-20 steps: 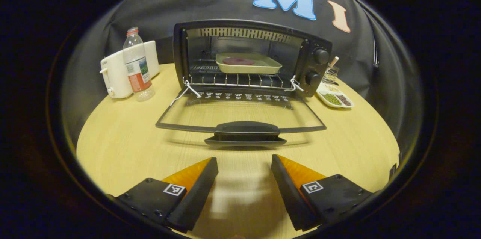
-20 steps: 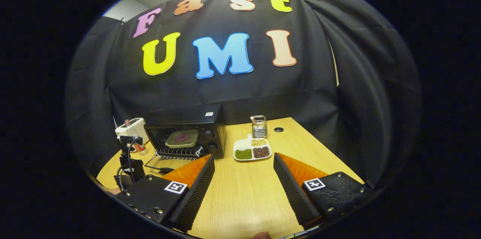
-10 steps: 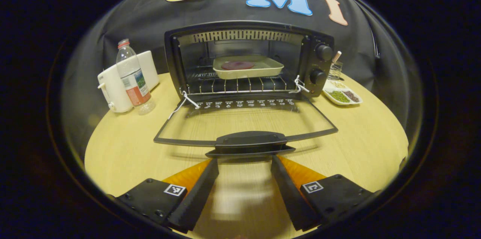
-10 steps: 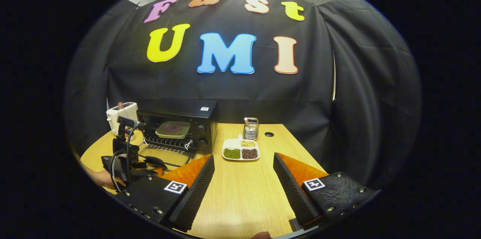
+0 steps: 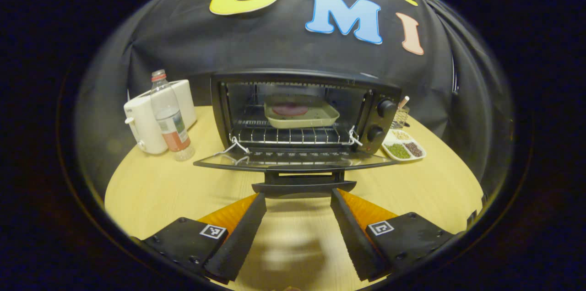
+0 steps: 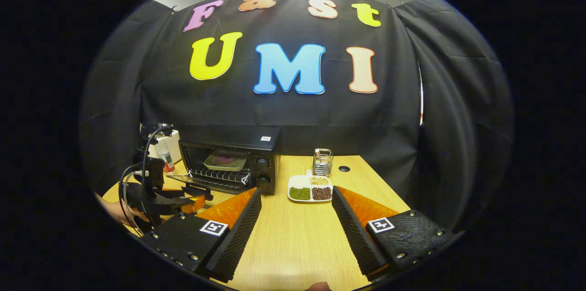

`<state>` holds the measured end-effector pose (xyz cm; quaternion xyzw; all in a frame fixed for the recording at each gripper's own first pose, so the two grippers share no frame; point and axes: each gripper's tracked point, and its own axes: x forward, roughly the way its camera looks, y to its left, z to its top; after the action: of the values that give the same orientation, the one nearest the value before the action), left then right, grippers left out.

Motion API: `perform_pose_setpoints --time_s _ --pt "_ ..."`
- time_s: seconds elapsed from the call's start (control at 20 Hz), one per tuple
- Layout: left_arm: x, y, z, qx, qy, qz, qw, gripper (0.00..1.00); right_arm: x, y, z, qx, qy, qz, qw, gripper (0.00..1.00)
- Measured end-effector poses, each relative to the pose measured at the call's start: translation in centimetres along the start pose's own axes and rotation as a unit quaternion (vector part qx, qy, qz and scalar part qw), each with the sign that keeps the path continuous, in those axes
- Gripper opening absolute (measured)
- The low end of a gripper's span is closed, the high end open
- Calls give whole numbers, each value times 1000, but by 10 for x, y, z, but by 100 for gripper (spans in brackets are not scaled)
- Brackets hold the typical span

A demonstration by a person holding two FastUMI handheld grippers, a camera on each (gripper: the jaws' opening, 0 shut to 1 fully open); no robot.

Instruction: Open the electric oven with the left hand, put the food in, and close the electric oven.

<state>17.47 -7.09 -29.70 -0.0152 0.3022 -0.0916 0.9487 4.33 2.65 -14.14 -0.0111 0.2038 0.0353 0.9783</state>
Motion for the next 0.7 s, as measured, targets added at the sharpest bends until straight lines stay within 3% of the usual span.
perform_pose_setpoints --time_s 0.5,0.7 --pt "9 4 90 30 -81 2 996 97 -7 -9 -1 21 -3 -24 1000 96" --pt "-25 -5 137 32 -142 -1 989 100 -19 -21 8 25 -21 -29 999 96"
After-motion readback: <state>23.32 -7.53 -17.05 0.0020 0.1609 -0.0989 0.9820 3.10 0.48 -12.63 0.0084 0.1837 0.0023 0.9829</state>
